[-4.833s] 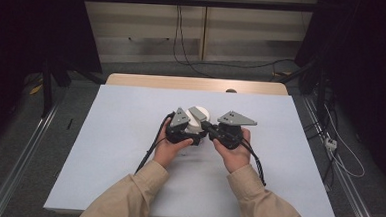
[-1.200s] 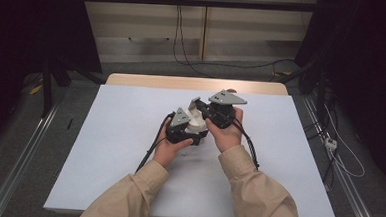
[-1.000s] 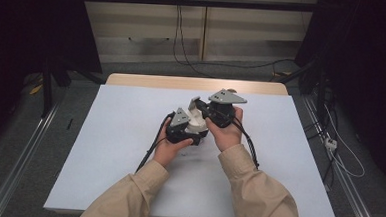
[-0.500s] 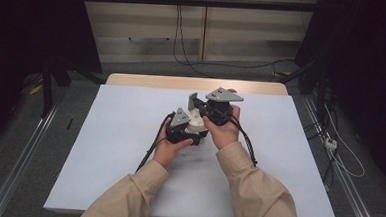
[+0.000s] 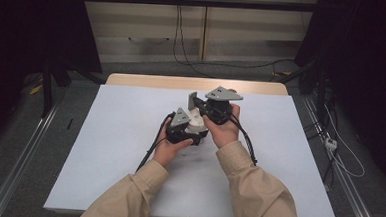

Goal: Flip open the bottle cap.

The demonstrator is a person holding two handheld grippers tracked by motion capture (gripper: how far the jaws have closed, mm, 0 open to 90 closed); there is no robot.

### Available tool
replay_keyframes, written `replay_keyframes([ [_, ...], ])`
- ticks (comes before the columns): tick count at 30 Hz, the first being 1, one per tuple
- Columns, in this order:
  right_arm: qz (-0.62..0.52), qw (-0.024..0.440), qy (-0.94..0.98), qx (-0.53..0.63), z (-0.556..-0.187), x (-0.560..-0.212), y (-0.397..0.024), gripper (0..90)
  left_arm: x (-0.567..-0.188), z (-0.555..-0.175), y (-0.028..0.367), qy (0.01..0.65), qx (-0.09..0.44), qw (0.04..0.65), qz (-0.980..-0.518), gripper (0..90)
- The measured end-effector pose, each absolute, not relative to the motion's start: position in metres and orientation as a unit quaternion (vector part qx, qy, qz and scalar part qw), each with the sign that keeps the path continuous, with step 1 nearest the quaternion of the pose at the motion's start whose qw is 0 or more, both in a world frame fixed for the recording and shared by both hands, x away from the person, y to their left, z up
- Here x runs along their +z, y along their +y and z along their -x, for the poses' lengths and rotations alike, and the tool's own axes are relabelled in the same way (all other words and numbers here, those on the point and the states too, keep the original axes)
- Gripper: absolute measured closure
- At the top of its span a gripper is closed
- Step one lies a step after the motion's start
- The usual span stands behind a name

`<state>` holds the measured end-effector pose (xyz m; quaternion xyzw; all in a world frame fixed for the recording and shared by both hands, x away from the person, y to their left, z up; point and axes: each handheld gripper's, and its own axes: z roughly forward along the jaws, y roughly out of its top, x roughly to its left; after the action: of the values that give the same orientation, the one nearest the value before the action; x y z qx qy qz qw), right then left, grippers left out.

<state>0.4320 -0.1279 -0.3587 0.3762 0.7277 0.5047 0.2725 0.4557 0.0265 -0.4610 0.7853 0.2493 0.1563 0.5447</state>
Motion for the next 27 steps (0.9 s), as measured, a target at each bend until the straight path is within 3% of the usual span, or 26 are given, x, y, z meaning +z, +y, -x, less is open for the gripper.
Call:
replay_keyframes([
  [27,-0.377,0.272,0.728,0.505,-0.4390,-0.3559,-0.1236,90.0,-0.4611,-0.4553,0.0262,0.252,0.158,0.544,-0.785,18.6],
])
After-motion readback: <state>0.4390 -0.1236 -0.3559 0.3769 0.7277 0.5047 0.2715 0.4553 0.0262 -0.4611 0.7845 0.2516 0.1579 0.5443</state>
